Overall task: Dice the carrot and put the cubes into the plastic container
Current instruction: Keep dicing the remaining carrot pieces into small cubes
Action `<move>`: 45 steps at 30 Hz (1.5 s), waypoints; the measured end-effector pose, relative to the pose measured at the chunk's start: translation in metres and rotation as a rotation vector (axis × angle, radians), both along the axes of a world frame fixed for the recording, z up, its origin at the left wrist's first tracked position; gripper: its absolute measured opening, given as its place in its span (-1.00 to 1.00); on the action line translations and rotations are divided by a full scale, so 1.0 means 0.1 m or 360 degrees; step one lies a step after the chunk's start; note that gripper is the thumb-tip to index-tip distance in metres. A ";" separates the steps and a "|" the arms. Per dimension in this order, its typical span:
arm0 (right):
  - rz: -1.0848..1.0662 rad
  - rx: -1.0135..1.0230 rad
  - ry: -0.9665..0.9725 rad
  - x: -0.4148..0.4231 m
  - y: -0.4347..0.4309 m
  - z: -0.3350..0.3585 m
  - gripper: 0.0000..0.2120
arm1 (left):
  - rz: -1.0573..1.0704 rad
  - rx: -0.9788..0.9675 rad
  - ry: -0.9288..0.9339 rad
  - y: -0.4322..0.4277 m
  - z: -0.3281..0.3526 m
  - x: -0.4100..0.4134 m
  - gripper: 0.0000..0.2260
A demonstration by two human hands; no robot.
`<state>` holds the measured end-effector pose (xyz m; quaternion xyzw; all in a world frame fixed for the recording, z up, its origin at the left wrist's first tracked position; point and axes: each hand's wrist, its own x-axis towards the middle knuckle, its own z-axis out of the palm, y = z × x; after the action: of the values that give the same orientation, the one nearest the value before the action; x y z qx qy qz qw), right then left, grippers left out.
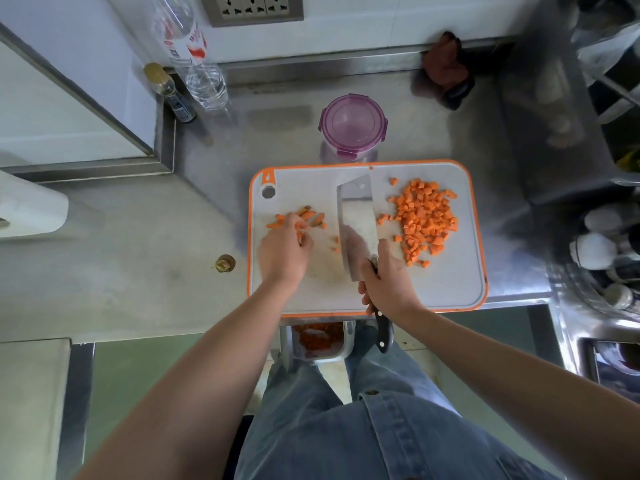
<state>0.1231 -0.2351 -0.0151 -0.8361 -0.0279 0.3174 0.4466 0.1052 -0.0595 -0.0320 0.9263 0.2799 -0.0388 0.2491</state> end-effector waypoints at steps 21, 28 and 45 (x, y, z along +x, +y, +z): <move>-0.0026 0.0048 0.0040 -0.06 0.23 -0.07 -0.95 | -0.0156 0.0215 0.0015 0.15 -0.05 0.32 -0.71; 0.0062 -0.0066 -0.0010 -0.04 0.19 -0.13 -0.83 | -0.0127 -0.0029 0.0042 0.12 0.03 0.20 -0.78; -0.0017 -0.0178 -0.0182 0.21 -0.25 0.00 -0.95 | -0.0866 0.0278 0.0142 -0.27 -0.11 0.00 -0.72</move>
<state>0.1442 -0.2604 -0.0154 -0.8765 -0.0310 0.2679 0.3987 0.1057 -0.0862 -0.0433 0.9827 0.0341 -0.1205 0.1362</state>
